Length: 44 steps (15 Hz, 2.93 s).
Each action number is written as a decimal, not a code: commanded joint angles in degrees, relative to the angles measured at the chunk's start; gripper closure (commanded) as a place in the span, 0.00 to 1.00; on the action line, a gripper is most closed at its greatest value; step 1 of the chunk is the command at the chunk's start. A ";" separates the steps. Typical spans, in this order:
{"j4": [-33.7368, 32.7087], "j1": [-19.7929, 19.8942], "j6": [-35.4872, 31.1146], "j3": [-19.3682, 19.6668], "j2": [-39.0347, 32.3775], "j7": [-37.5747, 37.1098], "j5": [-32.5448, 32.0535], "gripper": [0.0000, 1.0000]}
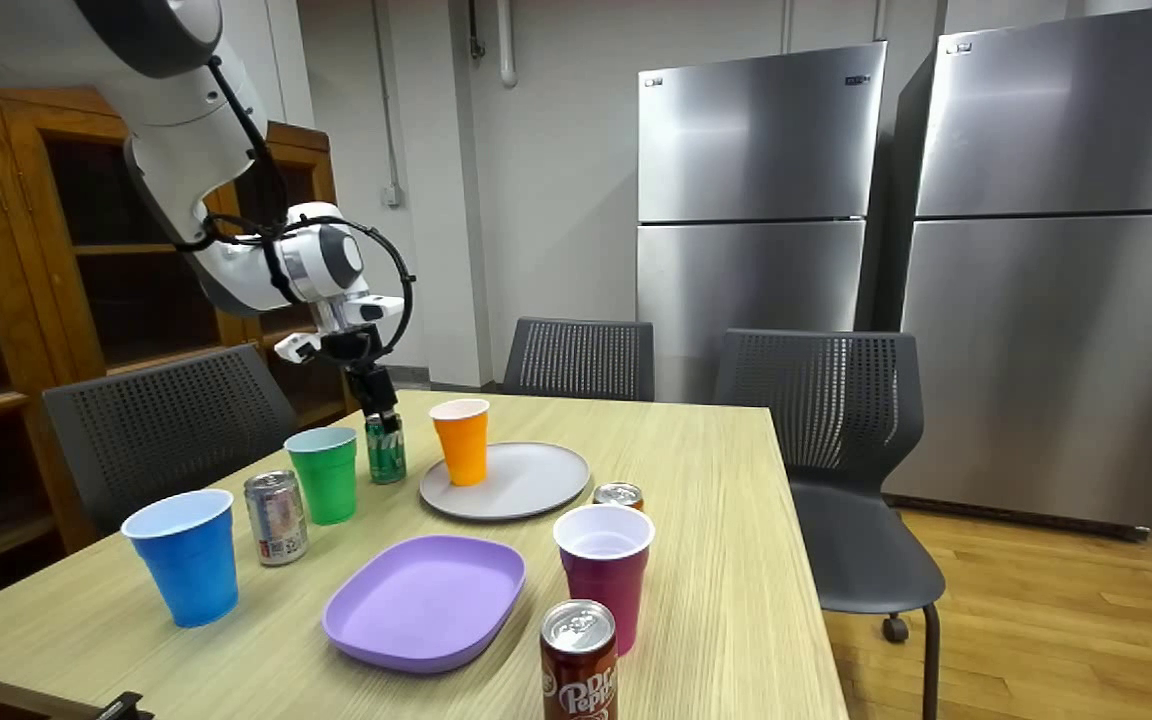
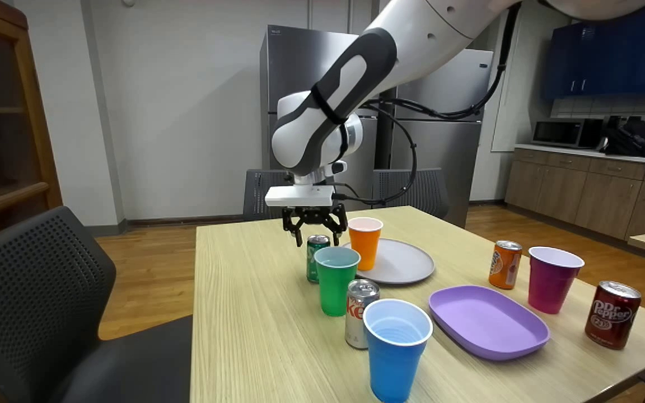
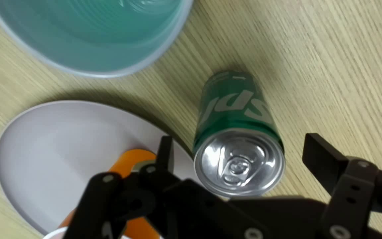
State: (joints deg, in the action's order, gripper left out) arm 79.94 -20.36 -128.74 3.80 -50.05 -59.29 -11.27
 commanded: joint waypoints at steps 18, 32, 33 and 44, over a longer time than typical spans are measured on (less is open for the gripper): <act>3.17 -0.44 -1.47 1.18 2.11 -0.80 -0.07 0.61; 15.92 -1.08 -9.26 3.22 13.38 -1.46 -1.79 0.61; 17.28 -1.37 -9.28 3.36 14.57 -1.77 -2.18 0.61; 38.12 -1.88 -14.64 3.45 29.13 -9.33 -8.85 0.61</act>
State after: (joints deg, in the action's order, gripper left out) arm 109.97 -22.11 -141.03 6.75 -27.42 -64.37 -17.49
